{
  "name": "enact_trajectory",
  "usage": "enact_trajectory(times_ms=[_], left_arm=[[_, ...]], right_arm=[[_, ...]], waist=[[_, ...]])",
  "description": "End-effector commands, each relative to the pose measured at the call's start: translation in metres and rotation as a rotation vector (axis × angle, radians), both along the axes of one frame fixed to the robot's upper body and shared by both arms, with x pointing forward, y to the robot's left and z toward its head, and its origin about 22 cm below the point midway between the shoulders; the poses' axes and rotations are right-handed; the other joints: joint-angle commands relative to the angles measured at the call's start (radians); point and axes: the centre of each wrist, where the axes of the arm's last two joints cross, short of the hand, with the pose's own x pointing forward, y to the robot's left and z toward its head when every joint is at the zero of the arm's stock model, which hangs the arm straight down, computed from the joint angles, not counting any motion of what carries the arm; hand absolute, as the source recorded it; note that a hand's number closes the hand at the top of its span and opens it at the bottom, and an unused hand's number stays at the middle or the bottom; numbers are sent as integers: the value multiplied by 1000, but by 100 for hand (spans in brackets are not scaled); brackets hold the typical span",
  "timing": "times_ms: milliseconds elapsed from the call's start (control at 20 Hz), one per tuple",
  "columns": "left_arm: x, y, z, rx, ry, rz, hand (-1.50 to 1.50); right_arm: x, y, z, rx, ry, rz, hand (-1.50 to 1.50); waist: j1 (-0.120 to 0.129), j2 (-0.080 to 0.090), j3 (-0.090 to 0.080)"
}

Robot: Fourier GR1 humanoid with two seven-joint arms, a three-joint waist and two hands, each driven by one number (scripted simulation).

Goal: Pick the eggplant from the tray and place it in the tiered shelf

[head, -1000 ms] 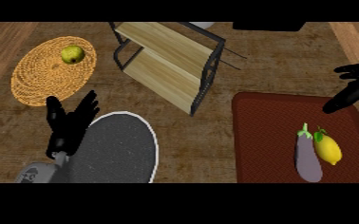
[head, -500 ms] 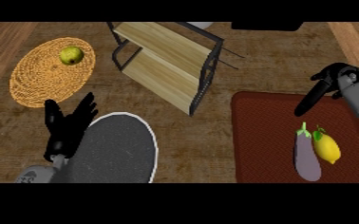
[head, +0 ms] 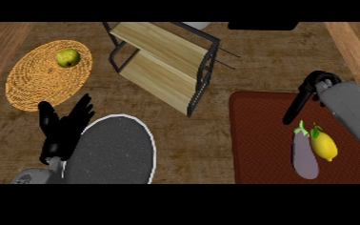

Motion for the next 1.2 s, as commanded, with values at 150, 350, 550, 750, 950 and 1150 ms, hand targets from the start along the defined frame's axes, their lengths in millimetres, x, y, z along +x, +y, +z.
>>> enact_trajectory(times_ms=[150,350,550,750,950,1150], left_arm=[[1,-17,-6,-11,-4,20,0],[-7,1,0,5,2,15,0],[2,-10,-19,-15,13,22,0],[-7,4,-4,-4,28,18,0],[-5,-15,-16,11,-7,11,0],[3,15,-4,4,11,24,0]], right_arm=[[9,31,-3,-195,164,-10,-150],[-6,22,-21,-191,184,5,-150],[-7,29,-35,-186,203,3,-150],[-12,18,-41,-228,226,1,-150],[-12,20,-40,-277,224,18,-150],[-24,28,-54,-280,227,45,-150]], waist=[[-9,-2,-1],[-18,-5,0],[-22,1,-1],[-11,-1,0],[-18,-1,-1],[-22,-2,-1]])
